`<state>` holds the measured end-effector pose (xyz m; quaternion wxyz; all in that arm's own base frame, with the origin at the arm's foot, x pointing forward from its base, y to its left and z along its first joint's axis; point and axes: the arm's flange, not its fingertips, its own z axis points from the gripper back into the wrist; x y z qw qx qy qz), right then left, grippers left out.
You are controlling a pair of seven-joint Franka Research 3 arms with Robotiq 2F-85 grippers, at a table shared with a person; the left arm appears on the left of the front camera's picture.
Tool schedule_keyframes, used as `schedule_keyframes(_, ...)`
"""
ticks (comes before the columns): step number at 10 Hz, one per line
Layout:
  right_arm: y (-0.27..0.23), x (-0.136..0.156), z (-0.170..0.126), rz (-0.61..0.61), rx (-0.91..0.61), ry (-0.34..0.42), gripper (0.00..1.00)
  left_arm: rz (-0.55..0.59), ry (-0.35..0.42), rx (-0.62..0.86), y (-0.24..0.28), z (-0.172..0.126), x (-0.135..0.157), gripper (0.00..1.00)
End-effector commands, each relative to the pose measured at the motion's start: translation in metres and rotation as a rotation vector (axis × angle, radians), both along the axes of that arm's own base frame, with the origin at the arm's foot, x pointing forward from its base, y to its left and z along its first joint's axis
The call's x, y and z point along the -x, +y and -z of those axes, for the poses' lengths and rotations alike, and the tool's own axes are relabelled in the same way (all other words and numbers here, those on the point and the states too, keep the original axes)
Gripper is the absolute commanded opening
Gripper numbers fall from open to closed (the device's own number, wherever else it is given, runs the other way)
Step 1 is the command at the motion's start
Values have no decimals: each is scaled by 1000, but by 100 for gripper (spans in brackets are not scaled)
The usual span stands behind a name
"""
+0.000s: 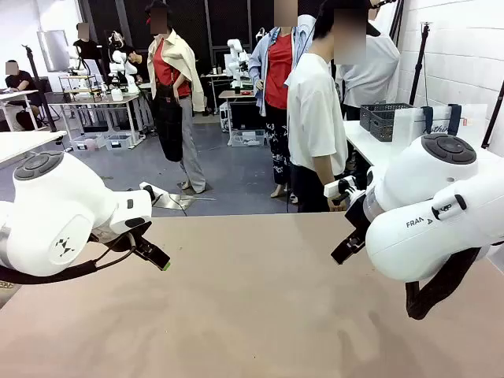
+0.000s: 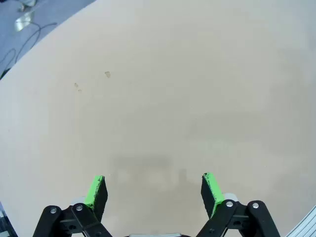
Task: Transfer purchased items from the store into the shopping bag.
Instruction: Open the Reusable shopping bag in the center of the table.
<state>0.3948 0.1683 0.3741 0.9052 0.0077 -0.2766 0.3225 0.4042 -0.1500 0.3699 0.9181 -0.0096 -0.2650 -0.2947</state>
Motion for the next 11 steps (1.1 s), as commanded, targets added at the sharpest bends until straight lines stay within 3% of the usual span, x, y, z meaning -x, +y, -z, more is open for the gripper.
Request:
schedule_keyframes(1,0,0,0,0,0,0,100,2,-4,1,-1,-2,0,100)
schedule_keyframes(10,0,0,0,-1,1,0,100,4,0,-1,-1,0,1,100)
schedule_keyframes(11,2,-6,-27,26,-42,-140,100,24,-86,52,-4,-25,-9,100)
